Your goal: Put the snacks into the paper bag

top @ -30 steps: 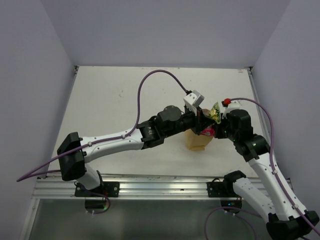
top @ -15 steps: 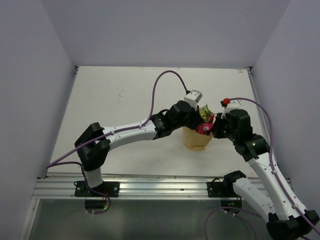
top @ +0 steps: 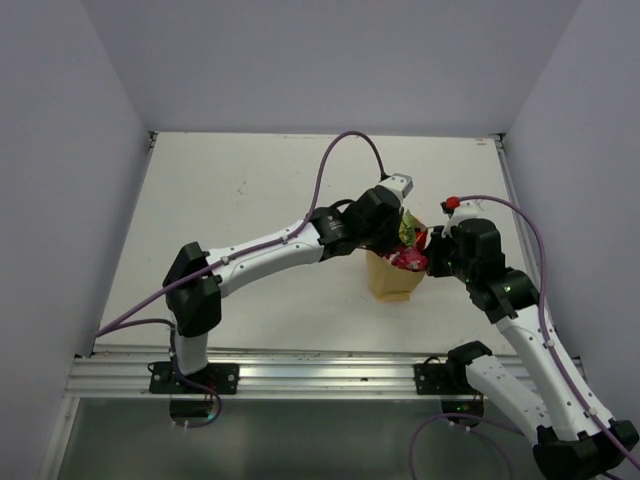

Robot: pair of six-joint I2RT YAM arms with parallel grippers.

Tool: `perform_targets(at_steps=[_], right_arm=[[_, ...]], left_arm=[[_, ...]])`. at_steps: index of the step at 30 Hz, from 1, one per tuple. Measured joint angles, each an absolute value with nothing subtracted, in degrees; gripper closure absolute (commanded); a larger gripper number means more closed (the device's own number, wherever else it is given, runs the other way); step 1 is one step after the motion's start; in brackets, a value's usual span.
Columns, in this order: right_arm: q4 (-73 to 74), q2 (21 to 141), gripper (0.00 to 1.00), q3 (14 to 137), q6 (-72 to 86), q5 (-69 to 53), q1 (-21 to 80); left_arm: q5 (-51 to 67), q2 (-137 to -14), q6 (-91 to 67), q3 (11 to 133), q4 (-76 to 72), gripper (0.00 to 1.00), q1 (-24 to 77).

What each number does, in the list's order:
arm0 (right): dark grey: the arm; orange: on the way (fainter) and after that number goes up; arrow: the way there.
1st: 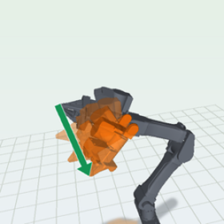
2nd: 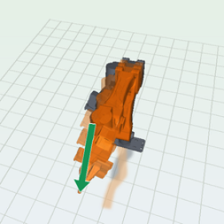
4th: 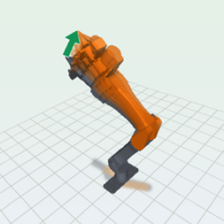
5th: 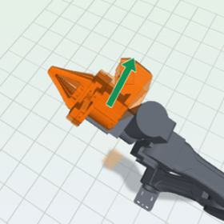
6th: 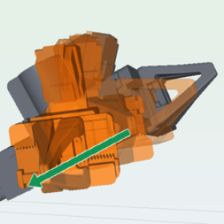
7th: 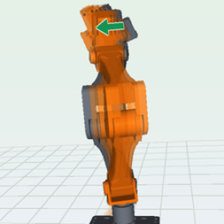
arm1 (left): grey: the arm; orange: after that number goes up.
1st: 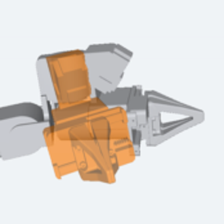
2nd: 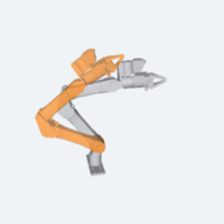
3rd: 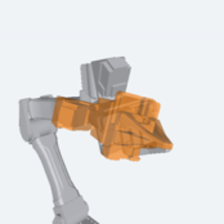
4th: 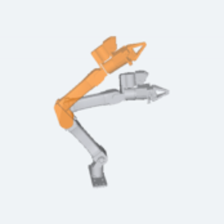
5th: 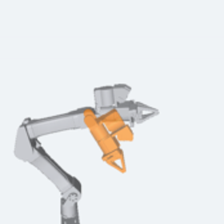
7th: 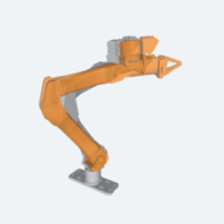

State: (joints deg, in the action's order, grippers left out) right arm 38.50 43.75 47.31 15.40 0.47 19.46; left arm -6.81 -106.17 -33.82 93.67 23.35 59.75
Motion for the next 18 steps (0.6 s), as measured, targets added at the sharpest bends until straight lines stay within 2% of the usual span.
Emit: perform_targets(at_steps=[5, 7, 8, 10, 11, 14, 18], right_arm=[[38.54, 43.75, 1.00, 47.31, 15.38, 0.51, 19.46], [38.59, 43.75, 1.00, 47.31, 15.38, 0.54, 19.46], [38.59, 43.75, 1.00, 47.31, 15.38, 0.54, 19.46], [38.44, 43.75, 1.00, 47.31, 15.42, 0.43, 19.46], [38.37, 43.72, 1.00, 47.31, 15.44, 0.32, 19.51], [38.39, 43.75, 1.00, 47.31, 15.46, 0.21, 19.62], [38.39, 43.75, 1.00, 47.31, 15.42, 0.32, 19.59]], left_arm=[[-6.17, -110.43, -33.34, 99.85, 30.17, 1.00, 59.77], [-6.26, -111.28, -33.30, 101.08, 31.64, 0.81, 59.81], [-6.46, -111.35, -33.12, 101.16, 32.21, 0.50, 59.90], [-7.29, -111.31, -32.88, 101.14, 33.58, 0.22, 60.25], [-8.19, -111.24, -32.71, 101.08, 33.95, 0.14, 60.64], [-11.51, -109.38, -31.75, 99.46, 33.19, 0.00, 62.26], [-15.75, -102.54, -29.28, 94.59, 30.06, 0.00, 65.45]])
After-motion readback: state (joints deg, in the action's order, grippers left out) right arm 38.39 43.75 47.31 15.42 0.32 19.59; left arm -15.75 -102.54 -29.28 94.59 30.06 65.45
